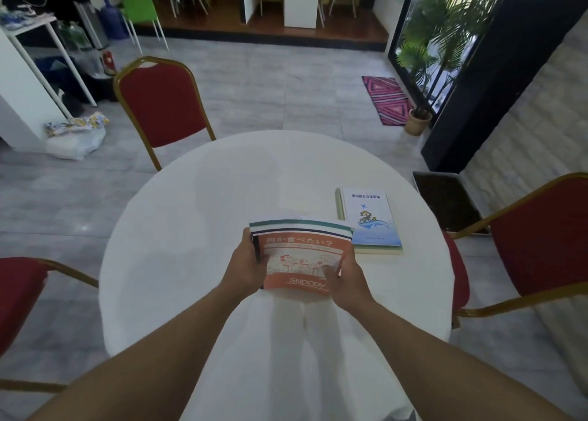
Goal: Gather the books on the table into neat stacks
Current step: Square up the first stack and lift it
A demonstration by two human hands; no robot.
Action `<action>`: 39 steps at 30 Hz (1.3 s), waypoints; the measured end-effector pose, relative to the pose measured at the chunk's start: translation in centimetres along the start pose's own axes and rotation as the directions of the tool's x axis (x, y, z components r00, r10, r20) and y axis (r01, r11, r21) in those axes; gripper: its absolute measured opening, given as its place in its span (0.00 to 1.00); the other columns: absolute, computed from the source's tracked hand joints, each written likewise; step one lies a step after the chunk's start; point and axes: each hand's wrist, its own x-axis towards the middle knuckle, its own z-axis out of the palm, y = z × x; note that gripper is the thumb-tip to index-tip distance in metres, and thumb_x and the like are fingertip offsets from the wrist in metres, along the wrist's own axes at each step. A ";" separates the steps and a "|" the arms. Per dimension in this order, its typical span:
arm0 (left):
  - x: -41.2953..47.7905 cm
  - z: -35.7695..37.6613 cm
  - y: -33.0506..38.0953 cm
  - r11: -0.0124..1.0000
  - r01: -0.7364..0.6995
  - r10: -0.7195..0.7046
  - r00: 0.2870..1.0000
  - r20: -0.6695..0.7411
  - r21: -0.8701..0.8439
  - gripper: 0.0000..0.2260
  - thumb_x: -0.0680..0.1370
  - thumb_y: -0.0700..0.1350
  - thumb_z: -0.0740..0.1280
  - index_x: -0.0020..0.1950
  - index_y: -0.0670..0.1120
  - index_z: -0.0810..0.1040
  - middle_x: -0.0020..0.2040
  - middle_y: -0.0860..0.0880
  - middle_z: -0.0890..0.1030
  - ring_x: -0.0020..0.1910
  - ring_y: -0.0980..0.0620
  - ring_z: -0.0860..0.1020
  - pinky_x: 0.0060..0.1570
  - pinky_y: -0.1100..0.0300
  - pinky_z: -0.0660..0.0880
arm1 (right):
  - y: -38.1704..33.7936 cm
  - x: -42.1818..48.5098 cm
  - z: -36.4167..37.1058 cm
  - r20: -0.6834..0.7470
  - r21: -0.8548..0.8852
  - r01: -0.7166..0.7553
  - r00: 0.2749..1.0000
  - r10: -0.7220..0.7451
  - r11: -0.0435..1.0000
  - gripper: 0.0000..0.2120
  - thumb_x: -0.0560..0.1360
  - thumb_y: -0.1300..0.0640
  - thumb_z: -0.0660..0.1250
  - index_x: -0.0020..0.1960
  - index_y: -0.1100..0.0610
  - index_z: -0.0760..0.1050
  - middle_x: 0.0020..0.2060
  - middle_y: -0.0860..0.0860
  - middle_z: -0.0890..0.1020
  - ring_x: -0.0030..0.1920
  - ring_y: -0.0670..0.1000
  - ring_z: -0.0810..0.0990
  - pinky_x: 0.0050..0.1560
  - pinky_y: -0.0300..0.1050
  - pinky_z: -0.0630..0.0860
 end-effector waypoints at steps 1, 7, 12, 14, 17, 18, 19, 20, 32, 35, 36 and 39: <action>0.0 0.1 0.0 1.000 -0.005 0.005 1.000 -0.001 0.014 0.17 0.79 0.40 0.65 0.60 0.57 0.64 0.48 0.65 0.74 0.44 0.64 0.76 0.25 0.77 0.71 | 0.0 0.0 0.0 0.002 -0.008 -0.005 1.000 0.005 1.000 0.18 0.79 0.56 0.66 0.64 0.47 0.62 0.55 0.43 0.79 0.53 0.43 0.79 0.52 0.38 0.76; 0.5 -0.1 -0.6 0.994 -0.033 0.035 0.999 -0.017 0.100 0.17 0.79 0.41 0.64 0.60 0.59 0.63 0.49 0.66 0.74 0.45 0.64 0.75 0.34 0.73 0.70 | -0.5 0.2 -0.5 0.006 -0.042 -0.032 0.999 0.032 0.999 0.19 0.78 0.58 0.65 0.62 0.43 0.60 0.53 0.42 0.79 0.52 0.41 0.78 0.49 0.33 0.73; 0.7 0.3 -1.4 0.994 0.008 -0.009 1.000 0.003 0.113 0.20 0.77 0.37 0.63 0.66 0.53 0.64 0.53 0.57 0.76 0.48 0.54 0.77 0.33 0.70 0.73 | -0.2 -0.3 -0.2 0.015 -0.034 -0.066 0.998 0.067 0.997 0.20 0.79 0.57 0.67 0.65 0.47 0.61 0.56 0.45 0.79 0.53 0.44 0.79 0.50 0.34 0.75; 0.9 0.4 -1.5 0.994 0.032 -0.033 0.999 0.001 0.109 0.18 0.78 0.36 0.63 0.65 0.51 0.66 0.54 0.55 0.76 0.49 0.52 0.76 0.33 0.68 0.73 | -0.4 -0.4 -0.2 0.020 -0.047 -0.077 0.997 0.078 0.996 0.21 0.79 0.59 0.66 0.68 0.51 0.61 0.59 0.49 0.80 0.57 0.51 0.79 0.57 0.46 0.78; 1.3 0.3 -1.2 0.995 0.018 -0.018 1.000 0.000 0.102 0.15 0.79 0.39 0.64 0.64 0.50 0.68 0.52 0.56 0.76 0.50 0.51 0.76 0.40 0.64 0.74 | -0.8 -0.4 -0.5 0.016 -0.080 -0.072 0.997 0.073 0.994 0.20 0.80 0.59 0.64 0.69 0.54 0.62 0.59 0.52 0.80 0.59 0.54 0.79 0.59 0.50 0.77; 1.4 0.1 -1.2 0.995 0.008 -0.009 1.000 0.006 0.103 0.15 0.79 0.40 0.64 0.63 0.51 0.68 0.52 0.57 0.76 0.50 0.51 0.76 0.42 0.62 0.74 | -0.9 -0.4 -0.7 0.019 -0.081 -0.067 0.997 0.069 0.994 0.20 0.80 0.59 0.64 0.69 0.54 0.62 0.59 0.52 0.80 0.59 0.54 0.79 0.59 0.51 0.78; 1.5 0.1 -1.2 0.995 0.000 -0.001 1.000 0.012 0.103 0.15 0.79 0.40 0.65 0.63 0.52 0.68 0.50 0.58 0.75 0.49 0.52 0.76 0.43 0.61 0.73 | -1.0 -0.4 -0.8 0.022 -0.075 -0.063 0.998 0.065 0.995 0.19 0.80 0.58 0.64 0.69 0.54 0.63 0.59 0.52 0.80 0.59 0.54 0.80 0.59 0.51 0.78; 1.5 0.0 -1.3 0.995 -0.005 0.003 1.000 0.018 0.103 0.15 0.79 0.41 0.65 0.62 0.53 0.68 0.49 0.60 0.75 0.49 0.52 0.76 0.44 0.60 0.74 | -1.0 -0.4 -0.8 0.021 -0.070 -0.058 0.998 0.060 0.996 0.19 0.81 0.58 0.64 0.69 0.54 0.63 0.59 0.52 0.80 0.59 0.54 0.80 0.59 0.51 0.78; 1.3 0.3 -2.1 0.993 0.035 -0.036 0.999 0.010 0.114 0.19 0.77 0.38 0.65 0.65 0.52 0.68 0.52 0.57 0.76 0.50 0.51 0.76 0.42 0.62 0.75 | 0.3 -0.5 -0.3 0.036 -0.088 -0.117 0.992 0.120 0.989 0.17 0.81 0.58 0.64 0.68 0.51 0.66 0.60 0.49 0.80 0.57 0.50 0.78 0.52 0.41 0.73; 1.3 0.1 -2.2 0.992 0.003 -0.005 1.000 0.013 0.126 0.18 0.77 0.37 0.65 0.63 0.54 0.69 0.49 0.60 0.76 0.49 0.52 0.77 0.39 0.66 0.74 | 0.5 -0.6 -0.4 0.043 -0.091 -0.083 0.995 0.087 0.992 0.16 0.81 0.56 0.63 0.68 0.50 0.65 0.59 0.47 0.79 0.56 0.48 0.77 0.50 0.35 0.74; 1.2 0.1 -2.4 0.992 -0.003 0.002 1.000 0.011 0.129 0.18 0.77 0.37 0.64 0.61 0.55 0.68 0.47 0.62 0.76 0.49 0.52 0.77 0.39 0.67 0.73 | 0.6 -0.7 -0.4 0.040 -0.090 -0.083 0.995 0.087 0.992 0.16 0.82 0.55 0.63 0.68 0.50 0.65 0.59 0.46 0.79 0.56 0.47 0.77 0.47 0.32 0.73; 1.0 0.2 -2.7 0.991 -0.009 0.009 1.000 0.004 0.133 0.18 0.77 0.37 0.63 0.58 0.58 0.66 0.47 0.66 0.74 0.49 0.52 0.77 0.41 0.66 0.73 | 0.8 -1.0 -0.3 0.034 -0.079 -0.097 0.994 0.100 0.992 0.15 0.82 0.54 0.63 0.67 0.48 0.65 0.57 0.44 0.78 0.55 0.46 0.77 0.43 0.27 0.70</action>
